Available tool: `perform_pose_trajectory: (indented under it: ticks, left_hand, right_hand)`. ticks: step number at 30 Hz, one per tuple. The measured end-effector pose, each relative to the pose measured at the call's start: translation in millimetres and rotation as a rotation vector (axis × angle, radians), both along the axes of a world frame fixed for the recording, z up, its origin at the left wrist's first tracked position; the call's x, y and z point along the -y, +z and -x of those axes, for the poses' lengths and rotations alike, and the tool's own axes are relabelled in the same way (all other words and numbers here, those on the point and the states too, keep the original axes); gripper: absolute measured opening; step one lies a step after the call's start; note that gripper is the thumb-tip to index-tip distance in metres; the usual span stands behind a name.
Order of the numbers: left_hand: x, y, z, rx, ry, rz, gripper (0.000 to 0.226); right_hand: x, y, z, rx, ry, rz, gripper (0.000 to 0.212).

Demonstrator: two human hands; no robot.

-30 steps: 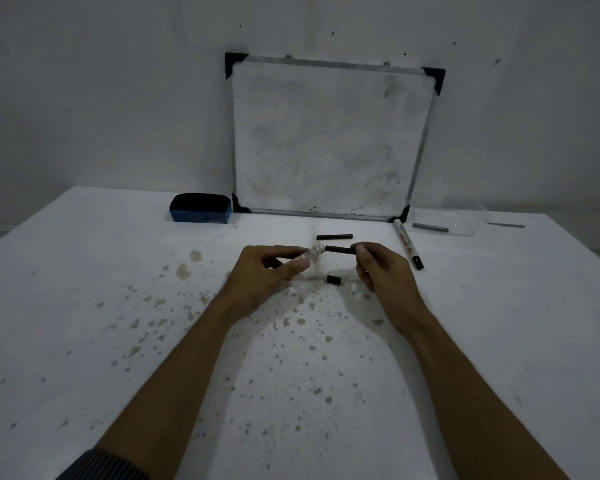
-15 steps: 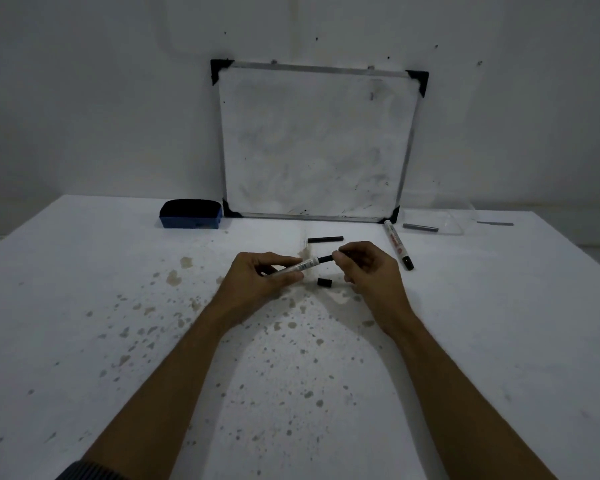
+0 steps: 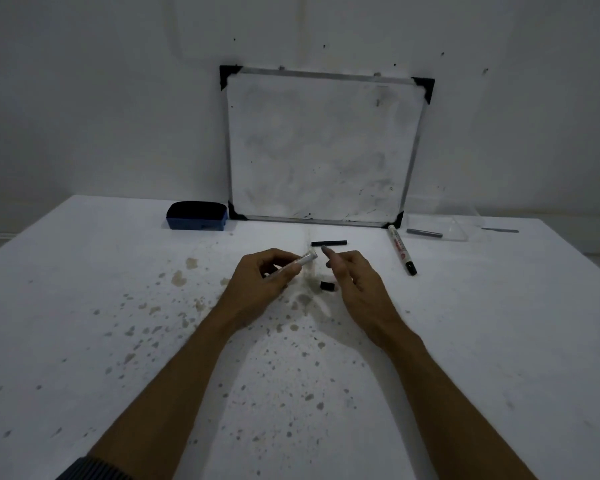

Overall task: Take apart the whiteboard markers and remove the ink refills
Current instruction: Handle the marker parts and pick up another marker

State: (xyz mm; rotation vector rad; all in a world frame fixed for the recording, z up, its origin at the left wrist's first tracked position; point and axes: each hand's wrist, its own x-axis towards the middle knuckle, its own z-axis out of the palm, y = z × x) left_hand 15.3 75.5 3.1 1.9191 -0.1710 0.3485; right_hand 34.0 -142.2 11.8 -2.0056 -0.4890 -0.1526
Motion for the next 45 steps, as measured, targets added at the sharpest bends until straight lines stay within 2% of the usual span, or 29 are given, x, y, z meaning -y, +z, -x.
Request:
perform_pose_trajectory:
  ticks: [4, 6, 8, 10, 14, 17, 21, 29, 36, 41, 45]
  left_hand:
    - [-3, 0, -1, -0.005, 0.001, 0.093, 0.012]
    - [-3, 0, -3, -0.015, -0.01, 0.133, 0.012]
    - [-2, -1, -5, -0.035, -0.027, 0.155, 0.011]
    - [-2, -1, -6, -0.05, -0.044, 0.144, 0.014]
    - [-2, -2, -3, -0.057, -0.103, 0.132, 0.014]
    - [-3, -2, -1, -0.056, -0.127, 0.123, 0.016]
    - [-1, 0, 2, -0.072, -0.124, 0.087, 0.023]
    - [-2, 1, 3, -0.065, -0.158, 0.144, 0.029]
    - [0, 1, 3, -0.057, -0.139, 0.148, 0.027]
    - [-3, 2, 4, -0.101, -0.138, 0.141, 0.035]
    - [-6, 7, 6, -0.099, -0.138, 0.089, 0.043]
  right_hand:
    - [14, -7, -5, 0.082, -0.03, 0.324, 0.038]
    - [17, -11, -8, 0.09, -0.009, 0.381, 0.029]
    - [13, -10, -10, 0.099, -0.033, 0.311, 0.023]
    - [9, -4, -11, 0.063, -0.087, 0.143, 0.019]
    - [8, 5, -10, -0.113, -0.027, -0.251, 0.023]
    - [8, 1, -11, -0.233, 0.024, -0.388, 0.027]
    - [6, -5, -16, -0.269, 0.03, -0.434, 0.026]
    - [6, -8, -16, -0.237, 0.046, -0.365, 0.02]
    - [-3, -3, -8, -0.027, -0.008, -0.35, 0.022]
    - [-2, -2, -7, -0.059, 0.038, -0.321, 0.023]
    - [-1, 5, -2, -0.127, 0.099, -0.382, 0.02]
